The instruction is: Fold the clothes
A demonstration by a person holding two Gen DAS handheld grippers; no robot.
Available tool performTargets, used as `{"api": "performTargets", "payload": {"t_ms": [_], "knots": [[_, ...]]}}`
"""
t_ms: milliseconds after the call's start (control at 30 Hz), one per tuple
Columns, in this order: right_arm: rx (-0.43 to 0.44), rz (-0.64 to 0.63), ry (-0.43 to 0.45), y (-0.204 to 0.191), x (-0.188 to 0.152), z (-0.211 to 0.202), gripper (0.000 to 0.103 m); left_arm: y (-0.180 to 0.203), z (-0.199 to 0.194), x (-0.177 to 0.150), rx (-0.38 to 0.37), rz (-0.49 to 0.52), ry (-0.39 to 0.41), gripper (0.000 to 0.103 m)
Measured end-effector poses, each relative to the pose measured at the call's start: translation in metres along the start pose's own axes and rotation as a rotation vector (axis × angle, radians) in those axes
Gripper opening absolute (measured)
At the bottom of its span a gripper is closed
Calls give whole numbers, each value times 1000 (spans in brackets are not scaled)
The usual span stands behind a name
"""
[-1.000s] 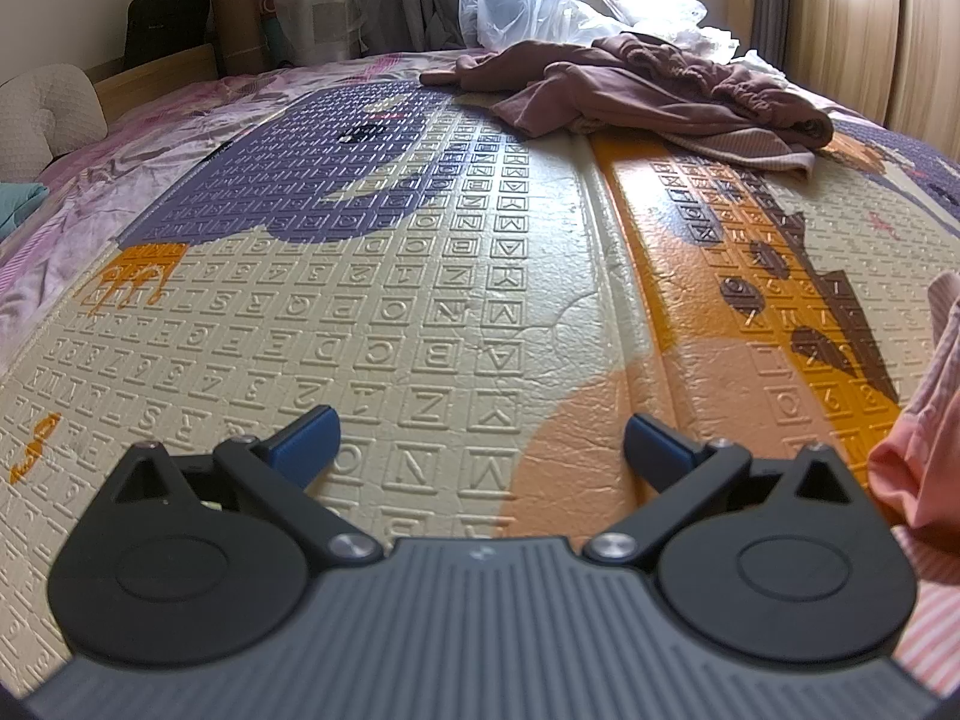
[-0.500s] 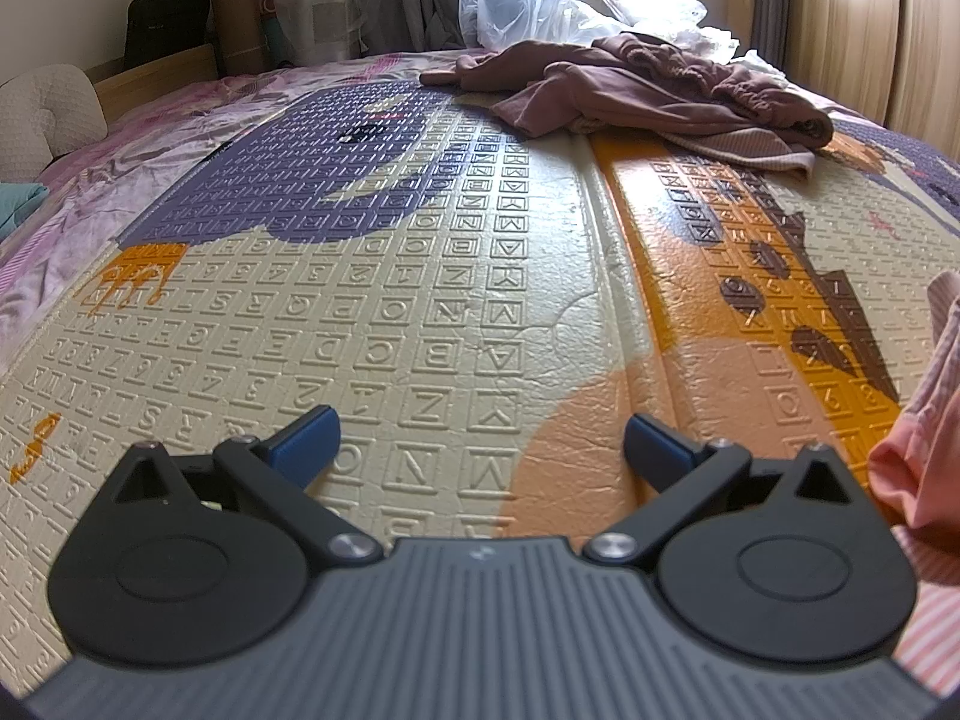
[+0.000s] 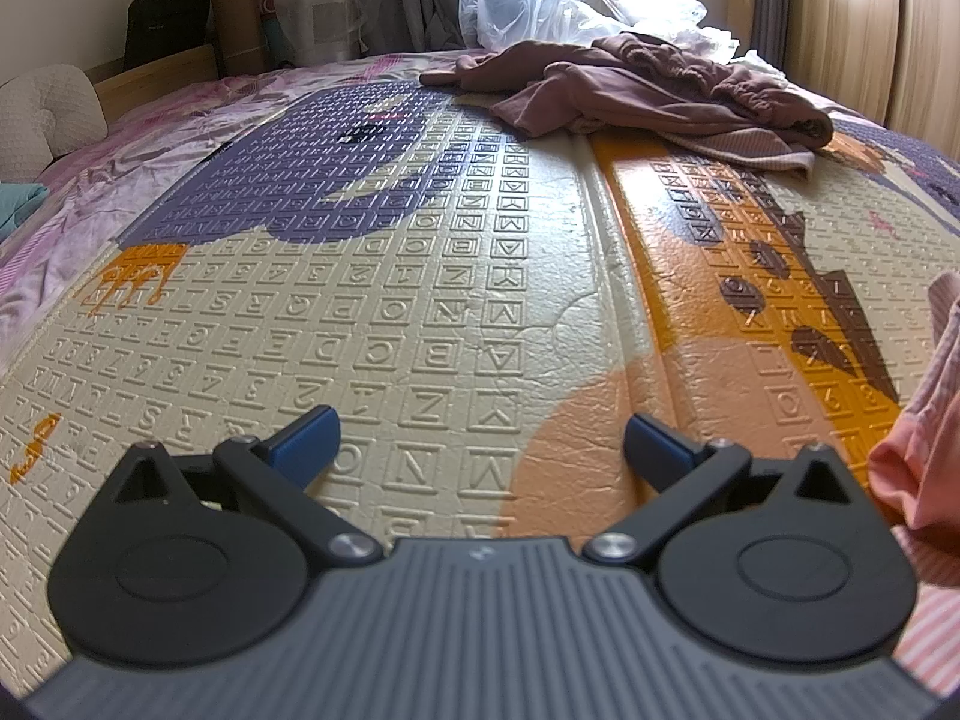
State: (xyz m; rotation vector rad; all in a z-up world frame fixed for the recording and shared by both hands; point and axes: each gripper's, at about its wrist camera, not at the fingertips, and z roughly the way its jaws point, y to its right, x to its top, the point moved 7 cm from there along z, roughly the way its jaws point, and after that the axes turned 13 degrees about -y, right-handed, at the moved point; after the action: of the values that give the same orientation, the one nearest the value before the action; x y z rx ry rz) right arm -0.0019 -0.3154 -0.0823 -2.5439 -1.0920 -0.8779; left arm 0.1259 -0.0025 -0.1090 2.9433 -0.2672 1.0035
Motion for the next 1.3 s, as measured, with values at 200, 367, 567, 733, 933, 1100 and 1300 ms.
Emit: {"api": "performTargets", "payload": {"t_ms": [200, 367, 567, 733, 933, 1100, 1300], "knots": [[-10, -7, -2, -1, -1, -1, 103, 0, 0, 0, 1, 1, 1, 103], [-32, -23, -8, -3, -1, 1, 103, 1, 0, -1, 6, 3, 5, 103], [-15, -11, 0, -1, -1, 1, 103, 0, 0, -1, 4, 3, 4, 103], [-9, -7, 3, 0, 0, 0, 103, 0, 0, -1, 4, 3, 3, 103], [-8, -6, 4, 0, -1, 0, 103, 0, 0, -1, 4, 3, 3, 103], [-8, -6, 4, 0, -1, 0, 103, 0, 0, -1, 4, 3, 3, 103], [-8, -7, 4, 0, -1, 0, 103, 0, 0, -1, 4, 3, 3, 103]]}}
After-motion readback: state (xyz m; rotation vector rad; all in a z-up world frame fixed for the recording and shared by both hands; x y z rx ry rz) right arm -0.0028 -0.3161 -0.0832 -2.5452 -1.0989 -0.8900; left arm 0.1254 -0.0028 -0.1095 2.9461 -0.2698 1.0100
